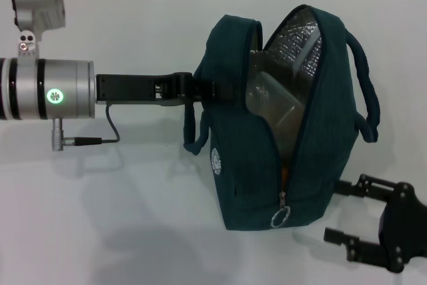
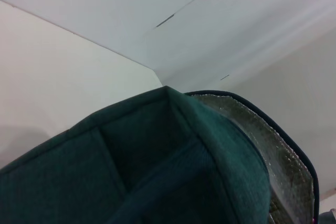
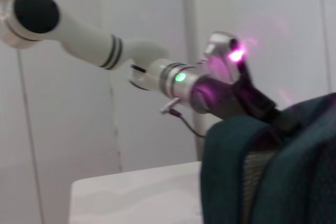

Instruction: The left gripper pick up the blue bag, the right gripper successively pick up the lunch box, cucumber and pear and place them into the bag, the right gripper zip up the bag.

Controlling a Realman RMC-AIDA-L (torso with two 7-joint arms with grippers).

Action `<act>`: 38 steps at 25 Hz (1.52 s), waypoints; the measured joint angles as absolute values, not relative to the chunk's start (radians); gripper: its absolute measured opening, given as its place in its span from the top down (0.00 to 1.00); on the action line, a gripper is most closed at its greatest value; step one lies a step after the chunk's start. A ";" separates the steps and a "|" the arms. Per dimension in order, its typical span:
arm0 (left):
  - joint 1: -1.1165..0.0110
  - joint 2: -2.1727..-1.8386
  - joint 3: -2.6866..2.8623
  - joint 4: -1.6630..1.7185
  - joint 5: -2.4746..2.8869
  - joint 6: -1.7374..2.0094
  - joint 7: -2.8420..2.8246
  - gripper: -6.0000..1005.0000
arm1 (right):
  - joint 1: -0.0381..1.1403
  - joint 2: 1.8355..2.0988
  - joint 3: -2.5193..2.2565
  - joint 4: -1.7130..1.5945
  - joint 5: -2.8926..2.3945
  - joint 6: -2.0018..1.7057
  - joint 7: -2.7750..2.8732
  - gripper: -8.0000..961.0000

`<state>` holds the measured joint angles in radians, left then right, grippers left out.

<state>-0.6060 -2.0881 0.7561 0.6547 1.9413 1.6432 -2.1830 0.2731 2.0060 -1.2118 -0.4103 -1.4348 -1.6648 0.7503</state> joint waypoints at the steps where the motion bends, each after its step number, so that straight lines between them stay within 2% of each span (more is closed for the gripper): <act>1: -0.606 -2.088 0.756 0.651 1.941 1.643 -2.182 0.96 | 0.273 2.006 -1.216 -0.411 -1.444 -1.675 0.749 0.29; 24: -0.606 -2.089 0.761 0.627 1.917 1.641 -2.166 0.96 | 0.332 2.024 -1.322 -0.335 -1.390 -1.606 0.755 0.29; 38: -0.605 -2.089 0.761 0.627 1.917 1.641 -2.164 0.96 | 0.351 2.025 -1.656 -0.345 -1.100 -1.497 0.754 0.29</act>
<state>-0.6051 -2.0892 0.7608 0.6274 1.9170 1.6413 -2.1636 0.3512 2.0249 -1.6555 -0.3453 -1.0998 -1.4972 0.7543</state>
